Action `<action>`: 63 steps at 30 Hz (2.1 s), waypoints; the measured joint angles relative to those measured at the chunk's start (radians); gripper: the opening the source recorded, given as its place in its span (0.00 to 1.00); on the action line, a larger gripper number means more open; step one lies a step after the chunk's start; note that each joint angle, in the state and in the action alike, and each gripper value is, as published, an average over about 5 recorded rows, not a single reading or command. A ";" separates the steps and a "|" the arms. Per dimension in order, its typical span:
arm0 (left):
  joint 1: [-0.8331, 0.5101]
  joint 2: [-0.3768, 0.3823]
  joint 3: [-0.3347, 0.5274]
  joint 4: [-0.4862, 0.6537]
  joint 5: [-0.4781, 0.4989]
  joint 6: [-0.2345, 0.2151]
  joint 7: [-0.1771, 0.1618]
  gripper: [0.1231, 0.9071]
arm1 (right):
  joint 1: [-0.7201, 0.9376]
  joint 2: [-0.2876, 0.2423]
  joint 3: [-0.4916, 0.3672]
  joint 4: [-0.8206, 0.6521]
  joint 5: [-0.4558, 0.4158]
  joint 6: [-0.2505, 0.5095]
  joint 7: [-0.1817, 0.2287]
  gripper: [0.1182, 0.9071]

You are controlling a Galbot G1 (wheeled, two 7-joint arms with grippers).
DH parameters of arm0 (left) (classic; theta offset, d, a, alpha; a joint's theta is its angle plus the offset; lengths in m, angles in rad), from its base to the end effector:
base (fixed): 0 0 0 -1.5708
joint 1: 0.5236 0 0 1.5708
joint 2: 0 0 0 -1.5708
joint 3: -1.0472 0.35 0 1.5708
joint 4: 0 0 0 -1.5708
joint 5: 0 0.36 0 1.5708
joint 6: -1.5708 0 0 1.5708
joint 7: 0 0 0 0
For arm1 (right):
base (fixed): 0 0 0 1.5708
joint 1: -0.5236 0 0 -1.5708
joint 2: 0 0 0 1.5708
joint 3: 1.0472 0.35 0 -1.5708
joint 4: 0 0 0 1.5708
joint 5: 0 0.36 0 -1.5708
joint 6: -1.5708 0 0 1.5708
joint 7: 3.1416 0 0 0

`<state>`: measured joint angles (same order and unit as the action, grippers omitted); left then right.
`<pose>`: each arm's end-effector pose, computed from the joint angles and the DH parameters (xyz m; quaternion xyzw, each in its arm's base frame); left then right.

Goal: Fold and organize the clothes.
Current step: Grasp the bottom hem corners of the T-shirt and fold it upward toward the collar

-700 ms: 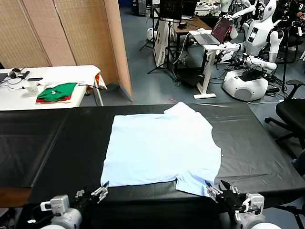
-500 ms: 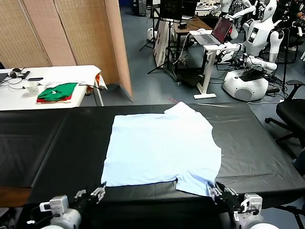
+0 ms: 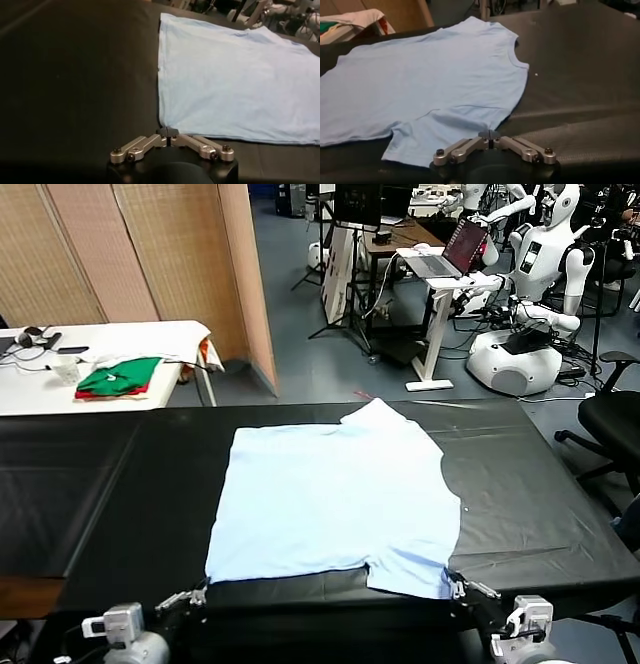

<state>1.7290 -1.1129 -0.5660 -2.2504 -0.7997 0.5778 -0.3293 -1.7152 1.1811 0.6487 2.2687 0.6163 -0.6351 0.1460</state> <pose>0.1506 0.0653 -0.2584 -0.0189 -0.9330 0.1078 0.3428 0.1550 -0.0769 -0.2454 0.0427 -0.9470 -0.0641 0.3118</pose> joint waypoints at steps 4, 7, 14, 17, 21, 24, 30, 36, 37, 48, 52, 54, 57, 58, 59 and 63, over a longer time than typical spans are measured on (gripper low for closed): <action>0.005 0.002 -0.003 0.000 0.000 0.001 -0.001 0.76 | -0.001 0.003 -0.005 -0.010 -0.003 0.001 -0.003 0.37; 0.010 0.002 -0.004 0.001 0.002 0.002 -0.001 0.62 | -0.005 0.003 -0.006 -0.011 -0.006 0.004 -0.005 0.22; 0.025 0.001 -0.004 0.001 0.004 0.010 -0.003 0.11 | -0.024 0.004 -0.003 0.012 -0.009 0.012 -0.002 0.04; 0.037 0.000 -0.005 -0.008 0.005 0.013 -0.003 0.03 | -0.038 0.008 -0.004 0.034 -0.009 0.012 0.006 0.03; 0.059 -0.001 -0.011 -0.029 0.009 0.014 -0.020 0.03 | -0.069 0.011 -0.008 0.075 -0.011 0.005 0.020 0.03; 0.082 0.004 -0.024 -0.051 0.008 0.013 -0.044 0.03 | -0.103 0.013 -0.009 0.112 -0.012 0.000 0.026 0.03; 0.125 0.016 -0.052 -0.099 0.013 0.005 -0.074 0.03 | -0.136 0.014 -0.004 0.153 -0.004 0.014 0.022 0.03; 0.115 0.000 -0.054 -0.103 0.081 -0.063 -0.052 0.03 | -0.084 0.008 -0.002 0.126 0.003 0.088 -0.010 0.03; 0.106 -0.004 -0.053 -0.098 0.094 -0.078 -0.043 0.03 | -0.069 0.004 -0.002 0.116 0.005 0.100 -0.016 0.03; -0.097 -0.050 -0.018 -0.003 0.138 -0.126 0.000 0.03 | 0.159 -0.033 -0.047 -0.075 -0.019 0.177 -0.069 0.03; -0.167 -0.060 0.000 0.037 0.172 -0.149 0.011 0.03 | 0.244 -0.036 -0.085 -0.148 -0.046 0.192 -0.074 0.03; -0.193 -0.062 0.008 0.058 0.197 -0.163 0.021 0.03 | 0.283 -0.036 -0.104 -0.179 -0.057 0.194 -0.072 0.03; -0.222 -0.060 0.020 0.089 0.230 -0.178 0.036 0.03 | 0.341 -0.039 -0.135 -0.224 -0.077 0.194 -0.071 0.03; -0.230 -0.059 0.024 0.099 0.239 -0.181 0.040 0.03 | 0.359 -0.040 -0.146 -0.239 -0.084 0.194 -0.070 0.03; -0.238 -0.058 0.030 0.110 0.248 -0.184 0.043 0.03 | 0.376 -0.041 -0.157 -0.253 -0.092 0.194 -0.070 0.03; -0.271 -0.051 0.056 0.152 0.286 -0.191 0.049 0.03 | 0.438 -0.045 -0.196 -0.307 -0.119 0.195 -0.068 0.03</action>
<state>1.4579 -1.1643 -0.5100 -2.0988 -0.5139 0.3867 -0.2803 -1.2771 1.1362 0.4529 1.9621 0.4973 -0.4401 0.0783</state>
